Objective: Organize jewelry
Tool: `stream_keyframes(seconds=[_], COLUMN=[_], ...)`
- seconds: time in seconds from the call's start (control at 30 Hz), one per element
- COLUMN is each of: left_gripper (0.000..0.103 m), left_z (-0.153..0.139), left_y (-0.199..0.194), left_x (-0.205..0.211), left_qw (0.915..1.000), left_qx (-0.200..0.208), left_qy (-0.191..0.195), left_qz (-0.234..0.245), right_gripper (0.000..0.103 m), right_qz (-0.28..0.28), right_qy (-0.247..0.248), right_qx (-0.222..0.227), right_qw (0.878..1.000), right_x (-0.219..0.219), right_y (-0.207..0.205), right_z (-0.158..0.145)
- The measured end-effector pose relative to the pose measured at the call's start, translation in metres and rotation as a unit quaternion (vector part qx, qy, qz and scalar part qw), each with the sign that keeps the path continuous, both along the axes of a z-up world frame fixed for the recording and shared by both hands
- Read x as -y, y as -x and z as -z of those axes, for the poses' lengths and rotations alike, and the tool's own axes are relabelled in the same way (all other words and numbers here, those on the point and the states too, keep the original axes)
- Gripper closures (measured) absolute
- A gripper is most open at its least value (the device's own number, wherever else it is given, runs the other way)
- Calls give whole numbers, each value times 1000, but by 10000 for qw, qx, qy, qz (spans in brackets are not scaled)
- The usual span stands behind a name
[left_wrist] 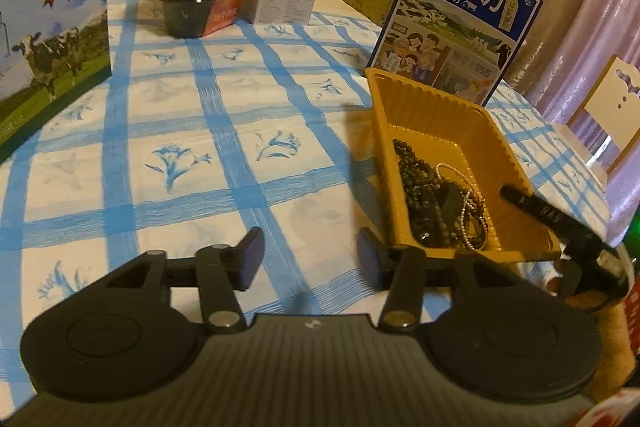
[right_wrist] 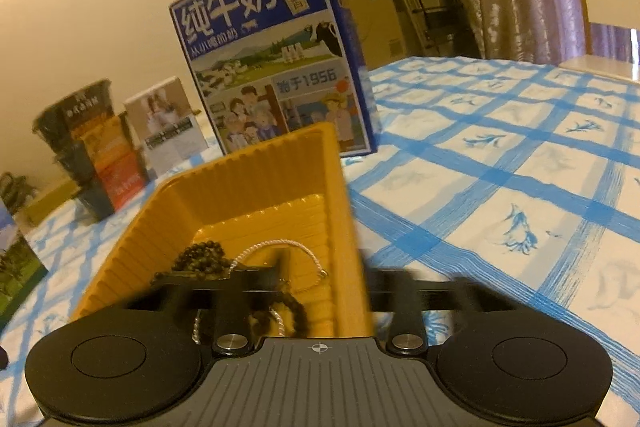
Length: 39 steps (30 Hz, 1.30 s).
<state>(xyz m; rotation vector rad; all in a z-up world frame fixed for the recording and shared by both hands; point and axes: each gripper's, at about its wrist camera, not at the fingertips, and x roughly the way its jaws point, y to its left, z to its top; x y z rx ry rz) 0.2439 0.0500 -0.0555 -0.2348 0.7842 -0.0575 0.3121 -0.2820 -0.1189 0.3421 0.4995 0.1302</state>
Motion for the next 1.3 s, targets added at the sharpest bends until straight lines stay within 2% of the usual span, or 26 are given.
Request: stream_keyframes(seconds=[0.07,0.1,0.13,0.23,0.4,0.53,0.63,0.77,0.9,1.03,1.17,1.3], left_gripper=[38,38,37,27,12,11,11,11,11,12,13,14], left_z=[-2,-4,-5,-11,-23,-32,-40,-52,-62,-64,-58,-56], left_y=[5,8,11,22,46,68,89,117,145,169,191,205], left_x=[1,1,1,2,7,11,13,6,7,11,9,12], left_qw=[9999,9998,9996,9991,9975,9970,9951,9967,9958,9968,9982,9977], left_qx=[49,94,128,227,398,417,566,561,540,302,69,7], left_qy=[-131,-191,-246,-353,-580,-629,-775,-551,-705,-743,-594,-666], left_qz=[-19,-25,-22,-15,-90,-147,-224,-194,-210,-63,-82,-100], right_gripper=[22,21,21,21,21,21,21,21,21,21,21,21], right_qz=[154,74,41,42,-186,-612,-909,-1210,-1407,-1509,-1610,-1725], right_qy=[-90,-99,-28,242,625,777,717,696,652,713,761,794], right_qx=[307,331,285,206,-12,-310,-514,-769,-968,-1066,-1089,-1092], right_qw=[9994,9994,9996,9995,9979,9946,9919,9872,9831,9802,9780,9757], right_x=[3,4,5,8,2,-16,-30,-48,-62,-69,-72,-74], right_y=[7,7,7,17,57,95,122,155,182,203,223,239], right_z=[-7,-12,-16,-30,-51,-60,-65,-70,-77,-86,-91,-93])
